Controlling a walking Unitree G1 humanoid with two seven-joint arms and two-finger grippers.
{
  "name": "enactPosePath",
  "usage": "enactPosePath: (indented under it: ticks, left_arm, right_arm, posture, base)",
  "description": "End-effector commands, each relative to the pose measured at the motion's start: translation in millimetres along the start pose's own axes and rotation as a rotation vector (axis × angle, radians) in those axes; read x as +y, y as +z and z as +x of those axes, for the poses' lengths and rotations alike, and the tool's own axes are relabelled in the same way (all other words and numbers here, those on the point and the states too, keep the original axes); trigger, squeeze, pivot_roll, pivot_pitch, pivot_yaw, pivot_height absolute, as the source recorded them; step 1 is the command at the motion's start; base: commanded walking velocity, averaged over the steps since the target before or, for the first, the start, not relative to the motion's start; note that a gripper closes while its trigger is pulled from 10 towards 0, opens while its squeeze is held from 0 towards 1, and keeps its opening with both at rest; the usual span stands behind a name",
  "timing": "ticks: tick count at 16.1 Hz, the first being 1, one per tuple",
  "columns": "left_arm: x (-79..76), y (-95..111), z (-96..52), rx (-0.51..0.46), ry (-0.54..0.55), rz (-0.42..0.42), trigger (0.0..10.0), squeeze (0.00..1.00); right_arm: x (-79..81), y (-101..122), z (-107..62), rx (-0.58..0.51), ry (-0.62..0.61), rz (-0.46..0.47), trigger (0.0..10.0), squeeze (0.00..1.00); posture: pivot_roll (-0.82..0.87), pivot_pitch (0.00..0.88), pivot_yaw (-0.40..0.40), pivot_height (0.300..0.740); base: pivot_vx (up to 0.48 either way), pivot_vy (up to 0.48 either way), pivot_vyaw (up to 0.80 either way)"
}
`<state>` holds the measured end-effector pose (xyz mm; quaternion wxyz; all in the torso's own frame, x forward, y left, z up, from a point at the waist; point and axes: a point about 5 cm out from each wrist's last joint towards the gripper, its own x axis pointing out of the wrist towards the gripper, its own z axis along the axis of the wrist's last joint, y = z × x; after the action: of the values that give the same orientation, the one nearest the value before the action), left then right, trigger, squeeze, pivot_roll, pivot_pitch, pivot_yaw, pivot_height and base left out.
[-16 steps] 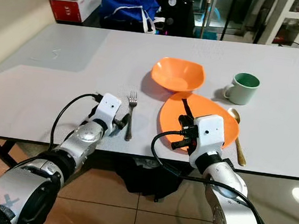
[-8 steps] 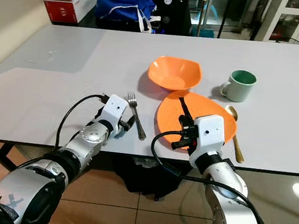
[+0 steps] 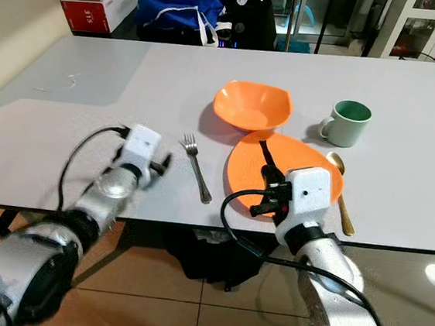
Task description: Setting the table
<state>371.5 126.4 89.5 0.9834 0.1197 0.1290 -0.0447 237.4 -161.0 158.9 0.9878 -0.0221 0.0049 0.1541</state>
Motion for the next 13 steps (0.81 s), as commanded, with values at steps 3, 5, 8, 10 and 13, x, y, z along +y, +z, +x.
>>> enactPosePath:
  ticks: [3,5,8,10,13]
  left_arm:
    - [13.5,27,7.4,-0.024,0.074,-0.053,10.0,0.0]
    - [16.0,35,9.1,-0.037,0.088,-0.054,10.0,0.0]
    - [27.1,44,10.5,-0.048,0.133,-0.041,10.0,0.0]
    - [36.6,40,9.2,-0.039,0.184,-0.041,10.0,0.0]
    - [44.3,35,7.0,-0.05,0.248,-0.014,10.0,0.0]
  right_arm:
    - [-3.8,18,-4.8,-0.034,-0.008,-0.019,10.0,0.0]
    - [-8.9,24,-6.1,-0.04,-0.018,-0.027,10.0,0.0]
    - [-15.5,39,-8.8,-0.055,-0.038,-0.043,10.0,0.0]
    - [-20.1,40,-10.2,-0.058,-0.065,-0.014,10.0,0.0]
    - [-28.0,39,-14.5,-0.06,-0.114,0.022,10.0,0.0]
  posture:
    - [-0.38,0.084,0.111,0.74]
    - [-0.38,0.118,0.098,0.74]
    - [-0.37,0.173,0.058,0.74]
    - [-0.32,0.178,0.021,0.74]
    - [-0.3,0.212,0.017,0.74]
  base:
    - [0.0,0.0,0.0]
    - [0.0,0.0,0.0]
    - [0.0,0.0,0.0]
    - [0.0,0.0,0.0]
    - [0.0,0.0,0.0]
